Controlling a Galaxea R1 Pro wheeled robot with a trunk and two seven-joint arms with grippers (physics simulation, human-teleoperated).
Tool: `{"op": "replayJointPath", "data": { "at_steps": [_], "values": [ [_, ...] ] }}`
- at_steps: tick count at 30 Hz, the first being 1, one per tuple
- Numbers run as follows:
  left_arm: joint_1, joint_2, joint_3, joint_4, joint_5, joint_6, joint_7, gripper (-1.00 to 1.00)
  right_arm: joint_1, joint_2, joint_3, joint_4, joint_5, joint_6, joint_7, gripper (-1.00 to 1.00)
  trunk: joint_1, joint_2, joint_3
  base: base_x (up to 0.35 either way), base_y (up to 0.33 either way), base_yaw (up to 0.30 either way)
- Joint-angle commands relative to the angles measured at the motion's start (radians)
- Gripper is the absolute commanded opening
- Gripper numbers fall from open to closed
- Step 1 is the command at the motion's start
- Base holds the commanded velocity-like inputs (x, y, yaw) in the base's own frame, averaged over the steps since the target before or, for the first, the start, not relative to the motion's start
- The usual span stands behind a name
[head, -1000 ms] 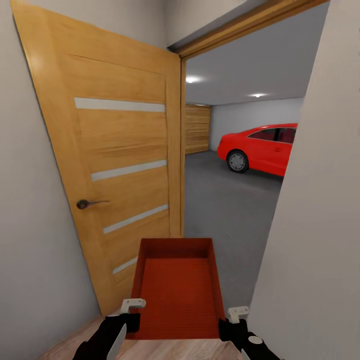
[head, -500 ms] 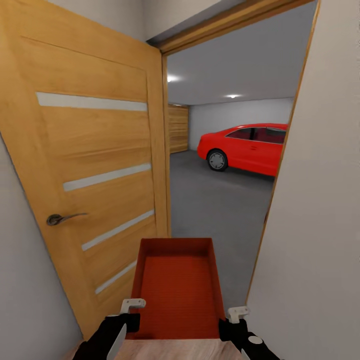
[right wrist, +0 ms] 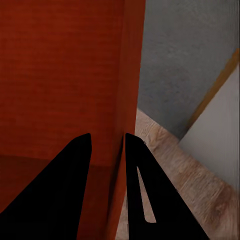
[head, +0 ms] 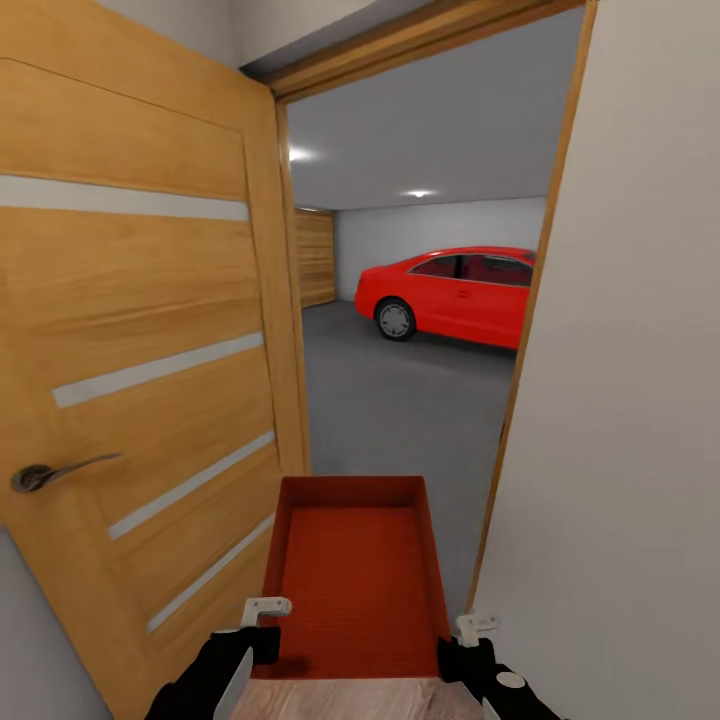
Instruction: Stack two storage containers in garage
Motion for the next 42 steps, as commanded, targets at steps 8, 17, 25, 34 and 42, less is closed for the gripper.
{"op": "replayJointPath", "data": {
  "at_steps": [8,17,25,34,42],
  "values": [
    [-0.001,-0.001,0.033,-0.002,-0.021,0.008,0.006,-1.00,0.001,-0.001,0.045,-0.001,0.008,-0.004,0.004,-1.00,0.000,-0.001,0.000,0.102,0.121,-0.279],
    [-0.001,-0.001,0.033,-0.002,-0.021,0.008,0.006,-1.00,0.001,-0.001,0.045,-0.001,0.008,-0.004,0.004,-1.00,0.000,-0.001,0.000,0.186,0.222,-0.279],
    [-0.001,0.000,0.033,-0.002,-0.021,0.008,0.006,-1.00,0.001,0.000,0.045,-0.001,0.008,-0.004,0.004,-1.00,0.000,-0.001,0.000,0.038,0.262,-0.273],
    [-0.001,0.000,0.033,-0.002,-0.021,0.008,0.006,-1.00,0.001,-0.001,0.045,-0.001,0.009,-0.004,0.004,-1.00,0.000,-0.001,0.000,0.060,0.272,-0.019],
    [-0.001,0.000,0.033,-0.002,-0.021,0.008,0.006,-1.00,0.001,-0.001,0.045,-0.001,0.009,-0.004,0.004,-1.00,0.000,-0.001,0.000,0.128,0.256,-0.002]
  ]
}}
